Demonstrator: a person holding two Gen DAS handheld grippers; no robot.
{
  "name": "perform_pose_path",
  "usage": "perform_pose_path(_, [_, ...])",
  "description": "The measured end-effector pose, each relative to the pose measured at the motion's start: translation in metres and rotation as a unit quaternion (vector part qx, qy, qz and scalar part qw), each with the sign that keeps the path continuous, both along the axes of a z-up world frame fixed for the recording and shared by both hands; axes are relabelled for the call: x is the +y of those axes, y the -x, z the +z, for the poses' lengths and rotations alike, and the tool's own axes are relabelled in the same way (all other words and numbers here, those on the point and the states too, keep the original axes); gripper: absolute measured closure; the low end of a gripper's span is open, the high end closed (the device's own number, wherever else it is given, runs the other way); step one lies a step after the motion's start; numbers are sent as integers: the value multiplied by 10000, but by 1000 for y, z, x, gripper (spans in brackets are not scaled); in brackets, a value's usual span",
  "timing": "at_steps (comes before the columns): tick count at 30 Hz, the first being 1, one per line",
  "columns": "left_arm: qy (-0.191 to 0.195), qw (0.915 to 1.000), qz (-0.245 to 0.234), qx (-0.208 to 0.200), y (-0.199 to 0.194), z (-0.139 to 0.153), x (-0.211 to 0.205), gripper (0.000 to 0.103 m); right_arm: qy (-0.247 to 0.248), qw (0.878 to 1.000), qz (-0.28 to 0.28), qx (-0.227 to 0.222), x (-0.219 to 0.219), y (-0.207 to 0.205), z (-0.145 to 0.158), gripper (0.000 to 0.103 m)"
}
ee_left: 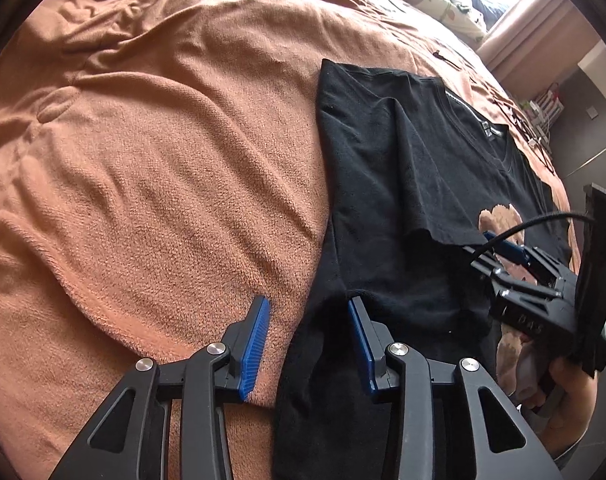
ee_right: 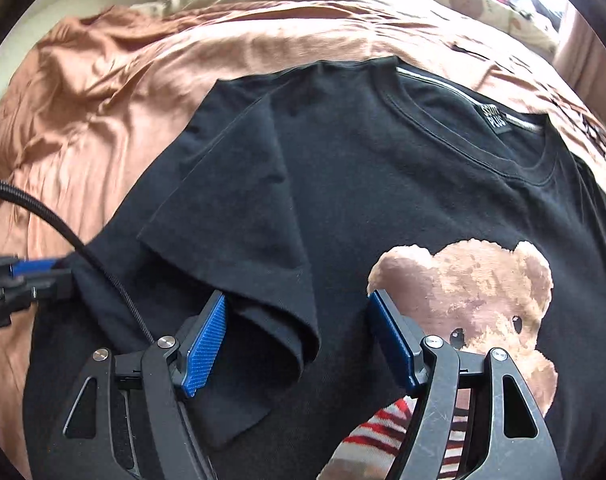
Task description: Fold small clothes
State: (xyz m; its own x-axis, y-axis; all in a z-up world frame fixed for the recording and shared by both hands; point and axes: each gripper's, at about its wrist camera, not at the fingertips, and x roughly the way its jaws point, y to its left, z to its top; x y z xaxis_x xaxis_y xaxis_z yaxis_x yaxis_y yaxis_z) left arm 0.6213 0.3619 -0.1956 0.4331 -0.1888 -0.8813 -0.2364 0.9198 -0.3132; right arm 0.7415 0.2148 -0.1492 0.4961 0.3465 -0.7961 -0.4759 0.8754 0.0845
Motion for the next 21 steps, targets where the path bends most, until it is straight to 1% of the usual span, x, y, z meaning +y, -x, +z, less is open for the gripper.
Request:
perform_pose_path(3, [-54, 10000, -29, 30, -1, -1, -2, 63, -347, 9986, -393, 52, -15, -9, -1, 34])
perform_pose_path(5, [-67, 10000, -32, 41, -2, -1, -3, 64, -482, 9966, -663, 52, -27, -13, -2, 34])
perform_pose_path(8, [-104, 9999, -58, 52, 0, -2, -2, 64, -768, 9898, -1198, 43, -51, -19, -2, 34])
perform_pose_path(10, [-130, 9999, -61, 64, 1, -2, -2, 65, -1077, 9838, -1424, 144, -67, -22, -5, 42])
perform_pose_path(11, [-128, 9999, -58, 66, 2, -2, -1, 65, -1240, 9806, -1504, 212, -74, -23, -7, 50])
perform_pose_path(12, [-115, 9999, -48, 68, 2, -2, 0, 65, -1416, 9770, -1571, 282, -81, -25, -10, 55])
perform_pose_path(16, [-93, 9999, -17, 61, 3, -1, 1, 65, -2165, 9610, -1627, 560, -102, -29, -17, 56])
perform_pose_path(19, [-135, 9999, -50, 21, 4, 0, 0, 65, -2679, 9501, -1307, 923, -107, -35, -24, 56])
perform_pose_path(21, [-166, 9998, -77, 31, 4, 0, -1, 68, -2983, 9406, -1093, 1194, -105, -39, -32, 56])
